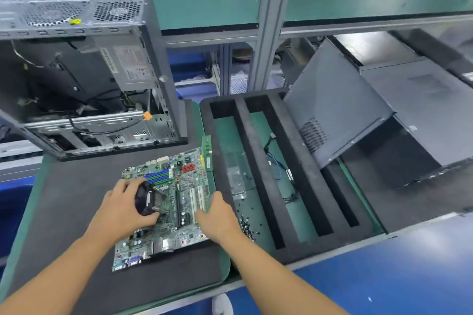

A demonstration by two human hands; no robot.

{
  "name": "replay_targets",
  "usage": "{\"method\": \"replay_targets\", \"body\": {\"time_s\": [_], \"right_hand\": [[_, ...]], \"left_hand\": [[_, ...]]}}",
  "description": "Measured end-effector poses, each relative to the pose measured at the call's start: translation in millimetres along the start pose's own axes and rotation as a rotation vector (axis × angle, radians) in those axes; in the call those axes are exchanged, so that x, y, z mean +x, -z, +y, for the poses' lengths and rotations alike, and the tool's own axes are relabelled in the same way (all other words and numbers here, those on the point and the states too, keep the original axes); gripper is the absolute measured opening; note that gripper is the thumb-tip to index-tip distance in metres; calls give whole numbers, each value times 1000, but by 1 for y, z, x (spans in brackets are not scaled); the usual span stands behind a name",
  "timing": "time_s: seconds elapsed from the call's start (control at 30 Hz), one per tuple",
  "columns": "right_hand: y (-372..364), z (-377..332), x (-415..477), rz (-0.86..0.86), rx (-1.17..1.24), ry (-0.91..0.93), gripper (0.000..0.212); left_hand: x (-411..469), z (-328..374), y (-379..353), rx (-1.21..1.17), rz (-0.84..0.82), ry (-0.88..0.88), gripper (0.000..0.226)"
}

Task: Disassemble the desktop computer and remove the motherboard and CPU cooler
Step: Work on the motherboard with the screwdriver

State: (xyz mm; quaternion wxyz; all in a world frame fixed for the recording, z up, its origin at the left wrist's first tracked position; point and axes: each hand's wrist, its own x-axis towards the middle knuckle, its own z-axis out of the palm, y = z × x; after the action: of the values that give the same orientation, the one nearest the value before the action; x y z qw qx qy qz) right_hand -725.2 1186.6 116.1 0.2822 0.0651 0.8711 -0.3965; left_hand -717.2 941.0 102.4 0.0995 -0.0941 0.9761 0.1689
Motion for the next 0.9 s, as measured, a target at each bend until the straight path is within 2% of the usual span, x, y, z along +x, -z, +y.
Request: {"method": "replay_targets", "body": {"time_s": [0.27,0.37,0.5,0.63,0.73,0.8,0.83,0.9], "right_hand": [[-35,-28,7,-145,-103,-48,43],[-40,-29,10,-153,-192,-68,40],[-41,-26,15,-138,-151,-100,40],[-52,-26,12,-13,-304,-49,42],[-61,-42,2,199,-466,161,34],[-69,-61,-7,256,-420,336,19],[-74,-72,-13,231,-358,398,11],[-92,-92,-25,150,-265,490,12]], "left_hand": [[-8,-53,14,68,1,45,99],[-13,-53,10,102,-15,26,99],[-15,-47,9,98,-18,43,100],[-26,-37,18,162,-19,59,111],[-40,-33,26,214,72,55,117],[-54,-35,34,169,171,-15,104],[-63,-39,35,105,230,-50,87],[-83,-46,42,-40,294,10,38]]}}
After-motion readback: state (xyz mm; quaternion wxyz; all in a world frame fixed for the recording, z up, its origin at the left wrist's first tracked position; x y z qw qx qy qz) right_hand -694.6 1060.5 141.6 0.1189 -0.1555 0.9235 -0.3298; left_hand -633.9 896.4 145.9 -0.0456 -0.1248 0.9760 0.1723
